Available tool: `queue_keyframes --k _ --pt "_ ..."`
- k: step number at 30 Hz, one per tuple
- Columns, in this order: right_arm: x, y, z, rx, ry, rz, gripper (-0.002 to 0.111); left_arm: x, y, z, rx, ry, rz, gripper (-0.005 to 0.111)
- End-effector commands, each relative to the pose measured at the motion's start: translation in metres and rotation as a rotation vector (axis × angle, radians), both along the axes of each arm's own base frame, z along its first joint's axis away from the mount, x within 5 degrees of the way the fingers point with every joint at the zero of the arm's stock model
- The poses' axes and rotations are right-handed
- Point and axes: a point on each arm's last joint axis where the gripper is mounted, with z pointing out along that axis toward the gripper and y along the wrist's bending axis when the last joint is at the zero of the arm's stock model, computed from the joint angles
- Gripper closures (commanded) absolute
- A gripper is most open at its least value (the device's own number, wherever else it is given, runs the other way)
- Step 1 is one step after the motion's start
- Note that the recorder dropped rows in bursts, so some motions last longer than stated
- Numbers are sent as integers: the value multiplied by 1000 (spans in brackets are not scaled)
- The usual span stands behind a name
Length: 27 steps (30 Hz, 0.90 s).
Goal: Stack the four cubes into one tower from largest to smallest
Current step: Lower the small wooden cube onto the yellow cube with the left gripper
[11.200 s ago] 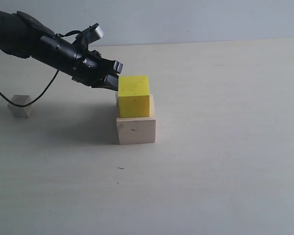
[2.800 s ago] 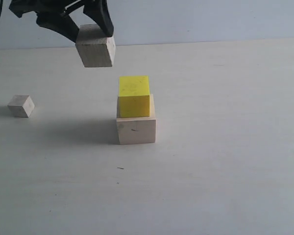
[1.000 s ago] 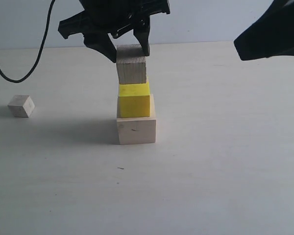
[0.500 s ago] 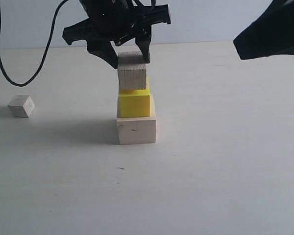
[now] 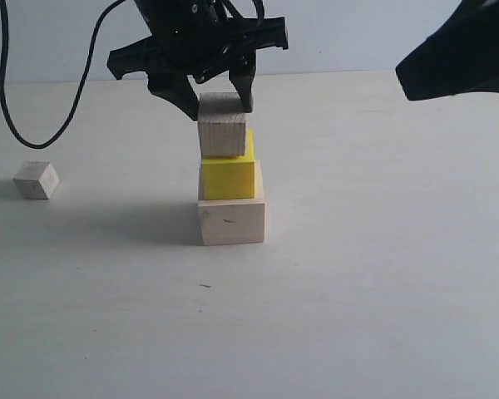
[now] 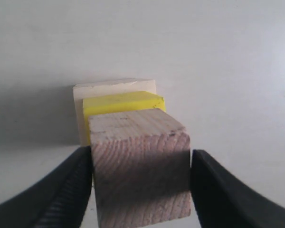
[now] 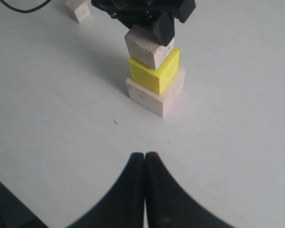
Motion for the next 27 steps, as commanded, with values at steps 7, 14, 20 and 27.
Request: queue_keyframes --k 7,14,20,27 --pt "-1 -1 1 6 -17 9 108 -2 -2 4 -7 -10 -6 107" --pt "-1 -1 1 6 -17 9 108 -4 -5 4 -11 -15 -6 107" --pt "-1 -1 1 6 -17 9 108 -4 -4 4 -5 -15 -1 107" --pt "-1 -1 1 6 -17 9 108 -4 -4 4 1 -19 3 107"
